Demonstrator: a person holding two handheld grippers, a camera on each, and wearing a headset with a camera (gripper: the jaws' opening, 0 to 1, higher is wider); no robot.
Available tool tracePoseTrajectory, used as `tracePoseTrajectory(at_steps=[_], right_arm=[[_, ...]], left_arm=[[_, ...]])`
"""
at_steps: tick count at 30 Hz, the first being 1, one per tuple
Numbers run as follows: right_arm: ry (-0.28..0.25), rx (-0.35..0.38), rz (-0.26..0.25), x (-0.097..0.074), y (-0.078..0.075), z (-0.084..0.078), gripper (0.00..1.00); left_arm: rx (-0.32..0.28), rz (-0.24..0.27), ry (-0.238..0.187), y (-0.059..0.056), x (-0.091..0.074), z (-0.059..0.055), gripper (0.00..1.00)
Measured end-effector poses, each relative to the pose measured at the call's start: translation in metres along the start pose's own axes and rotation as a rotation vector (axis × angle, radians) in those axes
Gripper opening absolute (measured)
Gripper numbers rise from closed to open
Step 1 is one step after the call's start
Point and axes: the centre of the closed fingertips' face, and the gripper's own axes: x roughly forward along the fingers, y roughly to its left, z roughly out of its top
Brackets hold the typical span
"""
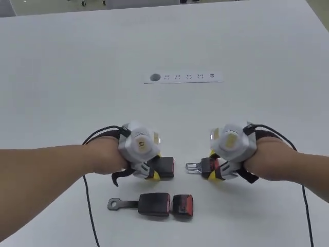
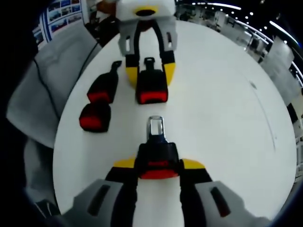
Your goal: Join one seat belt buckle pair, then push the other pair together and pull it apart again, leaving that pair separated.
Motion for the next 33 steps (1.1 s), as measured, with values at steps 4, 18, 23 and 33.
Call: tracePoseTrajectory(at_steps=[4, 18, 23, 33], right_arm=[[0.001, 0.006, 0.001, 0.005, 0.002, 0.01, 0.33], [-0.008, 0.001, 0.012, 0.012, 0.004, 0.027, 0.32], [-0.026, -0.014, 0.014, 0.018, 0.003, 0.034, 0.32], [-0.056, 0.013, 0.015, 0.023, 0.007, 0.048, 0.29]], left_arm=[[-0.001, 0.003, -0.011, 0.001, 0.0, -0.001, 0.33], [-0.004, -0.001, -0.008, 0.002, 0.002, -0.002, 0.33], [-0.009, -0.002, -0.015, 0.003, 0.002, -0.003, 0.33], [0.003, -0.037, -0.017, 0.001, 0.003, -0.002, 0.32]])
